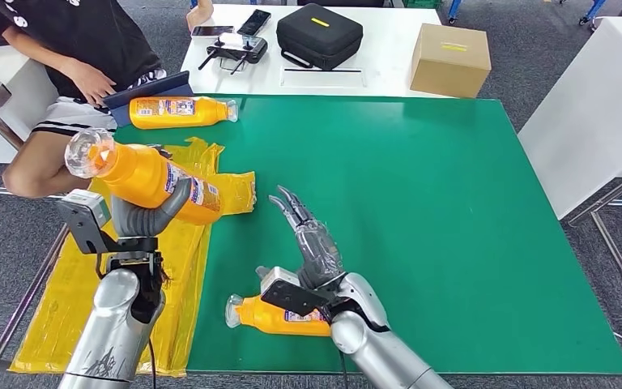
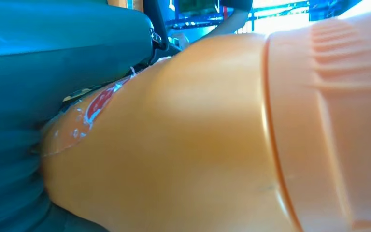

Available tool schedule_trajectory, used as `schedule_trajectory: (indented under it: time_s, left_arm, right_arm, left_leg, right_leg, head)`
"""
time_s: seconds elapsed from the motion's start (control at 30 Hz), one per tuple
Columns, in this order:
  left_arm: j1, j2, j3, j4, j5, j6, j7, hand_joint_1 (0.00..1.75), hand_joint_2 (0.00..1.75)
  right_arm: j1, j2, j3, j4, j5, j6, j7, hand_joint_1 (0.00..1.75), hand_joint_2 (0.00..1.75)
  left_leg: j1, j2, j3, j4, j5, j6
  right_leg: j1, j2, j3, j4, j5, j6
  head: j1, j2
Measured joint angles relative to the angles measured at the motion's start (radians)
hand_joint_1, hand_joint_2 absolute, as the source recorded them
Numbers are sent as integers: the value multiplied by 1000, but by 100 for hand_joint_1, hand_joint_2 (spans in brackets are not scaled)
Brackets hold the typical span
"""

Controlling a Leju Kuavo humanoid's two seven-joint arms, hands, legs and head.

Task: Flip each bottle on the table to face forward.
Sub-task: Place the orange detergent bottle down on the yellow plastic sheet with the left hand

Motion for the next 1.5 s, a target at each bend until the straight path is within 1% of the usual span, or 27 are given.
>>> schedule_trajectory:
  time_s: [0.17, 0.4, 0.47, 0.57, 0.63, 0.73, 0.8, 0.83, 0.87, 0.9, 0.93, 0.97, 1.0, 1.03, 1.07, 1.1, 1.23, 1.43, 1.5]
  left_arm:
    - [3, 1, 5, -9, -1, 0, -2, 175, 175]
    - [3, 2, 9, -12, -14, 13, -7, 175, 175]
    - [3, 4, 10, -12, -47, 50, -21, 175, 175]
    - [0, 10, 20, -12, -121, 137, -50, 175, 175]
    - [-8, 19, 30, -9, -181, 201, -64, 175, 175]
    - [-31, 35, 41, 10, -309, 304, -65, 175, 175]
    - [-64, 52, 42, 46, -429, 350, -25, 175, 175]
    - [-93, 64, 34, 81, -520, 368, 28, 175, 175]
    - [-133, 77, 18, 137, -646, 387, 112, 175, 175]
    - [-180, 89, -3, 212, -807, 409, 217, 175, 175]
    - [-231, 96, -28, 307, -1016, 434, 330, 175, 175]
    - [-277, 103, -49, 404, -1235, 457, 417, 175, 175]
    - [-315, 109, -66, 495, -1433, 476, 468, 175, 175]
    - [-346, 114, -81, 576, -1579, 491, 489, 175, 175]
    - [-371, 118, -94, 641, -1652, 499, 491, 175, 175]
    - [-392, 122, -105, 699, -1675, 503, 490, 175, 175]
    - [-445, 130, -139, 847, -1630, 498, 494, 175, 175]
    - [-479, 135, -169, 951, -1613, 471, 490, 175, 175]
    - [-486, 135, -181, 973, -1612, 462, 486, 87, 175]
  right_arm:
    - [16, -17, 5, -52, 0, 1, 2, 0, 175]
    - [23, -30, 7, -79, 1, 1, 1, 0, 175]
    - [27, -36, 10, -89, 2, 0, -2, 0, 175]
    - [49, -57, 16, -137, 19, -5, 0, 0, 175]
    - [69, -75, 20, -183, 46, -12, 18, 0, 175]
    - [97, -99, 22, -254, 105, -19, 66, 0, 175]
    - [110, -113, 23, -295, 147, -17, 101, 0, 175]
    - [114, -121, 23, -314, 171, -14, 119, 0, 175]
    - [118, -132, 24, -334, 194, -9, 135, 0, 175]
    - [121, -144, 26, -353, 212, -4, 150, 0, 175]
    - [124, -157, 27, -374, 225, 4, 162, 0, 175]
    - [127, -170, 29, -394, 230, 10, 171, 0, 175]
    - [130, -181, 30, -413, 231, 16, 176, 0, 175]
    - [133, -191, 31, -428, 231, 21, 180, 0, 175]
    - [134, -201, 33, -440, 231, 24, 183, 0, 175]
    - [136, -209, 34, -450, 231, 26, 185, 0, 175]
    - [139, -230, 41, -473, 231, 31, 187, 0, 175]
    - [140, -247, 51, -479, 230, 38, 187, 0, 175]
    - [139, -251, 55, -479, 229, 41, 186, 0, 175]
  left_leg:
    - [0, 0, 0, 0, 0, 0]
    - [0, 0, 0, 0, 0, 0]
    - [0, 0, 0, 0, 0, 0]
    - [0, 0, 0, 0, 0, 0]
    - [0, 0, 0, 0, 0, 0]
    - [0, 0, 0, 0, 0, 0]
    - [0, 0, 1, 0, 0, 0]
    - [0, -1, 1, 0, 1, 0]
    - [0, -2, 1, 0, 1, 0]
    - [0, -2, 1, 0, 2, 0]
    - [0, -2, 1, 0, 2, 0]
    - [0, -2, 1, 0, 3, 0]
    - [0, -1, 1, 0, 3, 0]
    - [0, 1, 1, 0, 3, 0]
    - [0, 2, 1, 0, 4, 0]
    - [0, 3, 1, 0, 4, 0]
    - [0, 3, 1, 0, 4, 0]
    - [0, 1, 0, 0, 4, 0]
    - [0, 1, 0, 0, 4, 0]
  right_leg:
    - [0, 0, 0, 0, 0, 0]
    - [0, 0, 0, 0, 0, 0]
    - [0, 0, 0, 0, 0, 0]
    - [0, 0, 0, 0, 0, 0]
    - [0, 0, 0, 0, 0, 0]
    - [0, 0, 0, 0, 0, 0]
    - [0, 0, -1, 0, 0, 0]
    - [0, -1, -1, 0, 0, 0]
    - [0, -1, -1, -1, 0, 0]
    - [0, -1, -1, -1, 1, 0]
    - [0, -1, 0, 0, 1, -1]
    - [0, -1, 0, 0, 2, -1]
    - [0, 0, 0, 0, 3, -1]
    - [0, 1, 0, 0, 4, -1]
    - [0, 1, 0, 0, 4, -1]
    - [0, 2, 0, 0, 4, -1]
    - [0, 2, 0, 0, 4, -1]
    - [0, 2, -1, 0, 4, -1]
    - [0, 2, -1, 0, 4, -1]
  head:
    - [0, 0]
    - [0, 0]
    - [0, 0]
    - [0, 0]
    - [0, 0]
    - [0, 0]
    - [0, 0]
    - [0, 0]
    - [0, 0]
    - [0, 0]
    - [0, 0]
    - [0, 0]
    - [0, 0]
    - [0, 0]
    - [0, 0]
    - [0, 0]
    - [0, 0]
    - [0, 0]
    - [0, 0]
